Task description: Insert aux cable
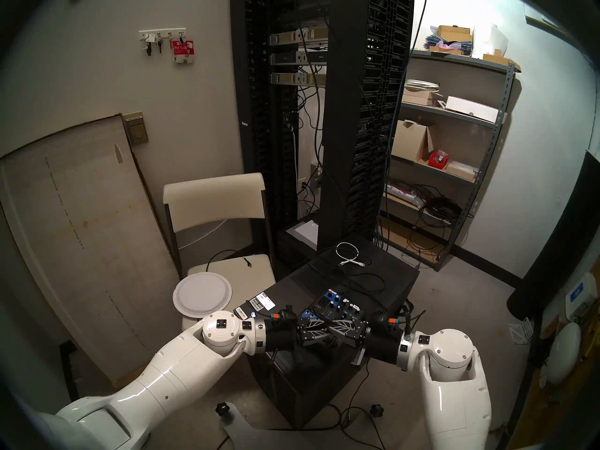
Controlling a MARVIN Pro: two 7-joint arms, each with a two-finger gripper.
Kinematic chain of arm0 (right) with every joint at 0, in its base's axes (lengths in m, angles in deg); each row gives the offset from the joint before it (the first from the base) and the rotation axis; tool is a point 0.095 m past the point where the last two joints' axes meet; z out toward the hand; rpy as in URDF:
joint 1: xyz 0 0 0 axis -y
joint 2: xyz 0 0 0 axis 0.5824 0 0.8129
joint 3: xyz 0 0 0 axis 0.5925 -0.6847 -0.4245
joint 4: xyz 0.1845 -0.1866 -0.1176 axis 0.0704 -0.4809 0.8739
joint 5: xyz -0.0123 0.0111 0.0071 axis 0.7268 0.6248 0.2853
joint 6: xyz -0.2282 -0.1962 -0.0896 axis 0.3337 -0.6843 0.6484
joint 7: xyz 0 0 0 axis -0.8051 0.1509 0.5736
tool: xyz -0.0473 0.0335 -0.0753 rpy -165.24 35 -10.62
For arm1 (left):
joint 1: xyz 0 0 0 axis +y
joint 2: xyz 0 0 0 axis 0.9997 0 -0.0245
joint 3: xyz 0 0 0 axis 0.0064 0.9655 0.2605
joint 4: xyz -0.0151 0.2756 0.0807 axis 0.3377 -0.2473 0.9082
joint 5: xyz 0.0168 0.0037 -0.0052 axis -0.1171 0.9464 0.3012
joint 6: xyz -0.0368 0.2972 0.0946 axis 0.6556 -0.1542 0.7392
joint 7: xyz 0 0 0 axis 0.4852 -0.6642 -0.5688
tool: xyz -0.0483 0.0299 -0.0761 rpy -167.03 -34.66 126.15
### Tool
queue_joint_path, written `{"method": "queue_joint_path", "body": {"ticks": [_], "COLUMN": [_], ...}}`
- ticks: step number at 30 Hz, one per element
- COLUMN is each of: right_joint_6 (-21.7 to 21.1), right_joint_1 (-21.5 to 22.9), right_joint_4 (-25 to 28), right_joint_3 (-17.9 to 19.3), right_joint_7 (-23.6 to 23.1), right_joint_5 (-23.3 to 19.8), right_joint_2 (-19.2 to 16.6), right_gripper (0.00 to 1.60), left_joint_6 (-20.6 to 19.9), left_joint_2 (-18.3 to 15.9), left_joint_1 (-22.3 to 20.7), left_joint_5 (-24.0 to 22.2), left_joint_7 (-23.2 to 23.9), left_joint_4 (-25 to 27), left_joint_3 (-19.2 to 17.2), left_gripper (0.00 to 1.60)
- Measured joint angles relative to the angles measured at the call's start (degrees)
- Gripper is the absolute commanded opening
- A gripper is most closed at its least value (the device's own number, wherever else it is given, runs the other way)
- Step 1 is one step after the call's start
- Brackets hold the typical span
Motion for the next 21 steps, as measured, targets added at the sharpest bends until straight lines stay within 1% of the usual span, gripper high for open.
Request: {"method": "queue_joint_path", "body": {"ticks": [21], "right_joint_6": [0.75], "right_joint_1": [1.41], "right_joint_4": [-2.54], "right_joint_3": [-0.31], "right_joint_7": [-0.04], "right_joint_5": [0.03], "right_joint_2": [-0.46], "right_gripper": [0.0], "left_joint_6": [0.43], "left_joint_2": [-0.18], "left_joint_1": [-0.33], "left_joint_5": [-0.45], "left_joint_7": [-0.14], "left_joint_4": [-0.5], "left_joint_3": [0.68], "left_gripper": [0.0]}}
